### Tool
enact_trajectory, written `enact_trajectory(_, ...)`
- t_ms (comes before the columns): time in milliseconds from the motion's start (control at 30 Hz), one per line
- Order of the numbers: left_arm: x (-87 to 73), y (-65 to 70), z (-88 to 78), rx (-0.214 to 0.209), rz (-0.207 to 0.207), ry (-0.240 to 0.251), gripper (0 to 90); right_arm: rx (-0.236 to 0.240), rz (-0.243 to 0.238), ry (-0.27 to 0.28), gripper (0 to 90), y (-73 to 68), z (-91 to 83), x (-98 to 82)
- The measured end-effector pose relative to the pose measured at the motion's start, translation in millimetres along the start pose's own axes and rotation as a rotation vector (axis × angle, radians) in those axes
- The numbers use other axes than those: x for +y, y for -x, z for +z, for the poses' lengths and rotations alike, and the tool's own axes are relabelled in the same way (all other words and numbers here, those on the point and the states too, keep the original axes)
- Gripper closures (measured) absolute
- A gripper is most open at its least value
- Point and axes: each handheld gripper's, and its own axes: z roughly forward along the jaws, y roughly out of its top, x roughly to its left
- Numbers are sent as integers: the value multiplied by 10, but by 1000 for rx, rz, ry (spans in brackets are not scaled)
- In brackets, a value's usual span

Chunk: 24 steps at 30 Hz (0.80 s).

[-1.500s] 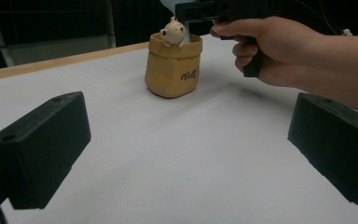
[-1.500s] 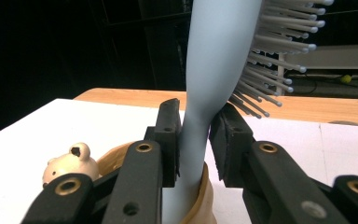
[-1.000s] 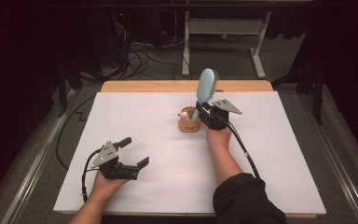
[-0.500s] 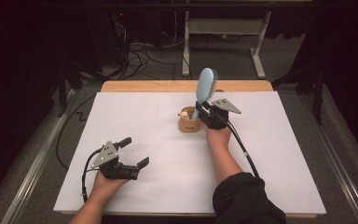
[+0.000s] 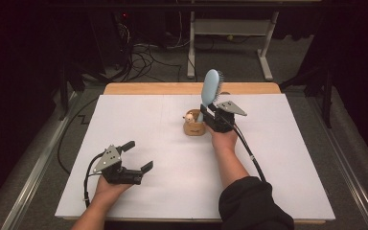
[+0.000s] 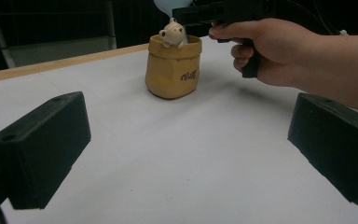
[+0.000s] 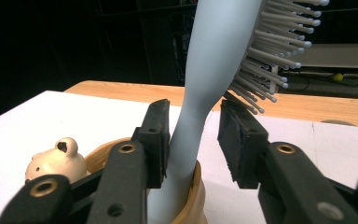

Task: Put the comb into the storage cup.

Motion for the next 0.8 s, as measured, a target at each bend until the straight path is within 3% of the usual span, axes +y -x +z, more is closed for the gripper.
enact_trajectory(433, 3, -3, 4, 2, -3, -2, 0, 8, -28, -24, 537, -8, -24, 13)
enact_trajectory(800, -1, -5, 33, 7, -10, -16, 0, 9, -49, -58, 383, -23, -108, 61)
